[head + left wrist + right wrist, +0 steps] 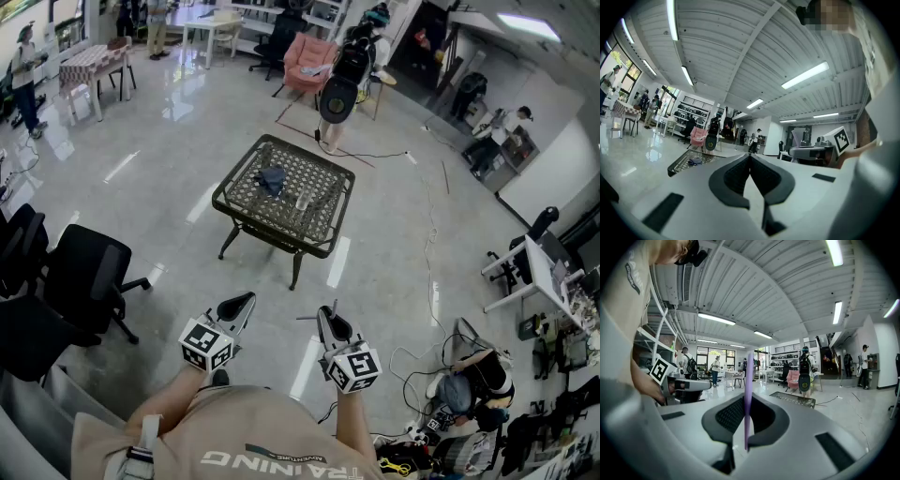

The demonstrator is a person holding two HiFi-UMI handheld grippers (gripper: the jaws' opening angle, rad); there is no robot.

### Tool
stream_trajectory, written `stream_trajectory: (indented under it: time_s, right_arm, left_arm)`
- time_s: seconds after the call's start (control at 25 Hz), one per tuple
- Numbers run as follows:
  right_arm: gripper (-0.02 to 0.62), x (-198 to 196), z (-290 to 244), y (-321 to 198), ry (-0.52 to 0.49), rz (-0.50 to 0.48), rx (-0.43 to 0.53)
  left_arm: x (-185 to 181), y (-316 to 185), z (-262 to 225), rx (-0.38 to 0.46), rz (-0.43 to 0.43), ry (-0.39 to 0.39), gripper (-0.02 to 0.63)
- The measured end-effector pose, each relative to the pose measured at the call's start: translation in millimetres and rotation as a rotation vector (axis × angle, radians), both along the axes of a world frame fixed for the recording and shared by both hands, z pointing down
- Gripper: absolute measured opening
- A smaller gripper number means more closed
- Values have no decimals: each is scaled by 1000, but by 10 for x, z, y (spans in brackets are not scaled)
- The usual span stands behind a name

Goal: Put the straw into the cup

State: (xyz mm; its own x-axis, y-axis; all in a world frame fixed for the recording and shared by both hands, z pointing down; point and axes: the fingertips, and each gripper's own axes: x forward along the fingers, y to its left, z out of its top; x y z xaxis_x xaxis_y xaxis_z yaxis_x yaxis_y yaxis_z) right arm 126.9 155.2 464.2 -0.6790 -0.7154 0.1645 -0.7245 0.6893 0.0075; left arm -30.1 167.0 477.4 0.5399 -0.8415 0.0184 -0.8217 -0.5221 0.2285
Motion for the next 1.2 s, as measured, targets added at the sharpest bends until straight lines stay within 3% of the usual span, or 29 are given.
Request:
stream_trajectory:
  time_s: [0.32,0.72,1.2]
  right_arm:
    - [31,-171,82,-16,38,-16,15]
    - [31,-449,125,-3,16,-33,7]
    - [31,-645,208,-241,42,6,-23]
  left_arm:
    - [-157,-19,137,-17,-3,-9,15]
    - [-344,-110,125,-11,18,-25,15]
    - [-473,-427,-10,0,92,-46,15]
